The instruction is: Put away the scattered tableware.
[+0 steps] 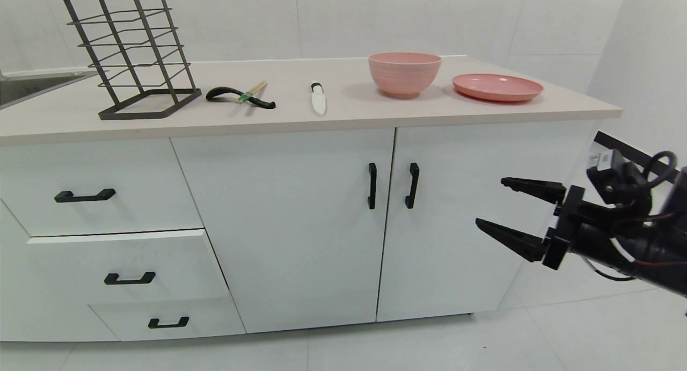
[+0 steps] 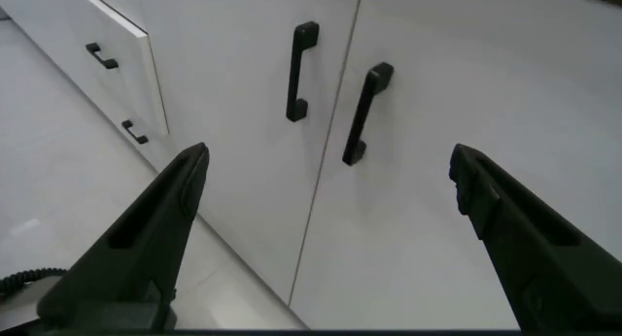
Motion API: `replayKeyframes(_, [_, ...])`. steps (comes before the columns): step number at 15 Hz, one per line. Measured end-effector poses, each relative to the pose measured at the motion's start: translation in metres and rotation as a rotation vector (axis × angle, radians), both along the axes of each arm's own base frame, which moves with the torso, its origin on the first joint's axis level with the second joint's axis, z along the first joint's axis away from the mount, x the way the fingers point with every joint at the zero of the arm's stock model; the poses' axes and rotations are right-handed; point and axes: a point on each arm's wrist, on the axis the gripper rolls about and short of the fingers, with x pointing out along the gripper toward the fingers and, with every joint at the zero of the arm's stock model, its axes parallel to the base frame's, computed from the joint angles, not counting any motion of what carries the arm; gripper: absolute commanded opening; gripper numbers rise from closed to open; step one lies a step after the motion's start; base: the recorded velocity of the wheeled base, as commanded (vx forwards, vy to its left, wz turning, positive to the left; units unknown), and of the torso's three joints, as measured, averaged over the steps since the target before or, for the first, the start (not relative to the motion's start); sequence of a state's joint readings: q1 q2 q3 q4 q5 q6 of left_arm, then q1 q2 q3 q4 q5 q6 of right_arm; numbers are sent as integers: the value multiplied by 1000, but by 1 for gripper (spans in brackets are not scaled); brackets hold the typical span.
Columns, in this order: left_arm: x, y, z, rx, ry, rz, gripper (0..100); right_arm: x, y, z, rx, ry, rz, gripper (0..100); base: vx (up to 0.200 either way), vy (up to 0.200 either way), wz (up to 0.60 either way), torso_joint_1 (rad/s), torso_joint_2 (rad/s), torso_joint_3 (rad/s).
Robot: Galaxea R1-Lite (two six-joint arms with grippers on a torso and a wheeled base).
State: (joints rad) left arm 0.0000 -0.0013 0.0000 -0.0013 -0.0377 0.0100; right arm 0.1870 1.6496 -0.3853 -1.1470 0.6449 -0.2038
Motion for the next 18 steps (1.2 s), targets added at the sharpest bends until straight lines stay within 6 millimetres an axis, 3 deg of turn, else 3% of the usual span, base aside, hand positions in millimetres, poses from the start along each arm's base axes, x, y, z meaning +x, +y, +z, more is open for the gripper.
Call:
replayKeyframes(5, [0,0,0,0,-1,-13,100,41,33,-24,-9,36,115,100,0,0,0,0,0,0])
replayKeyframes(9, [0,0,0,-10,-1,-15,100,50,50,-43,-27,61,163,100,0,0,0,0,0,0])
replayKeyframes(13, [0,-1,1,18,-14,-35,100,49,50,-53,-29,67,164,100,0,0,0,0,0,0])
replayKeyframes(14, [-1,-1,9,29,-81,-53,100,46,48,-56,-31,76,159,100,0,0,0,0,0,0])
replayKeyframes(16, [-10,-2,48,34,-302,-103,100,39,44,-60,-35,96,154,100,0,0,0,0,0,0])
replayKeyframes(18, [-11,-3,69,35,-321,-148,100,36,43,-58,-33,88,154,100,0,0,0,0,0,0])
